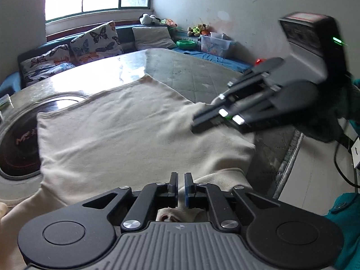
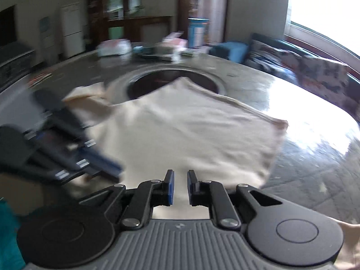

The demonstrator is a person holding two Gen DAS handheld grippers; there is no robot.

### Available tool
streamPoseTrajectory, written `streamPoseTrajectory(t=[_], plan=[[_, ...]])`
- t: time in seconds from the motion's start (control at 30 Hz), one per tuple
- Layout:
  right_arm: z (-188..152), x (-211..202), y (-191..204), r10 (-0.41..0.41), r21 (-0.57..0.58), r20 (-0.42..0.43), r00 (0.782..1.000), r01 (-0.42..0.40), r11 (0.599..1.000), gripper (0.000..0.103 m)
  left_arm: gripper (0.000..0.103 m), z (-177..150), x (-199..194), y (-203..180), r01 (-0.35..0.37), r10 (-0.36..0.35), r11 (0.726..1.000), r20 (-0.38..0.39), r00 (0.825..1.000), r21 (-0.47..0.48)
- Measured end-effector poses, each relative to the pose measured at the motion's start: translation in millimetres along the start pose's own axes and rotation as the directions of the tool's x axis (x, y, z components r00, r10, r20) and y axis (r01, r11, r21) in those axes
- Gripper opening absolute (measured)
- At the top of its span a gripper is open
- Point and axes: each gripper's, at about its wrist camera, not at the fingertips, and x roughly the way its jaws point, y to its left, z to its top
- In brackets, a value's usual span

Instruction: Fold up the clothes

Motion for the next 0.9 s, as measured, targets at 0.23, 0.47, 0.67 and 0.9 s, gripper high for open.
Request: streamPoseTrajectory(t=[0.23, 0.47, 0.67, 0.9], plan=[[-10.3, 19.8, -37.4, -0.116, 0.085, -0.050, 0.992, 0.120, 0.989, 0.012, 0.009, -3.0, 1.9, -4.8, 0.019, -0.019, 1.000, -0.004, 1.000, 0.007], [0.8, 25.7, -50.7, -0.128, 0.088, -0.033, 0.991, 0.131, 0.988, 0.017, 0.010, -2.2, 4.3, -5.0, 0.030, -0.030, 0.999, -0.005, 1.000, 0.012], [23.2, 48.8, -79.7, -0.151, 0.129, -0.048, 0.987, 0.156, 0.979, 0.017, 0.011, -1.7, 4.9, -4.5, 0.040, -0.040, 0.999, -0.003, 0.999, 0.003], [44.5, 85.5, -112.8, -0.198, 0.176, -0.053, 0.979, 0.205, 0.963, 0.017, 0.011, -2.1, 5.1, -1.3, 0.059, -0.059, 0.998, -0.001, 0.998, -0.010]])
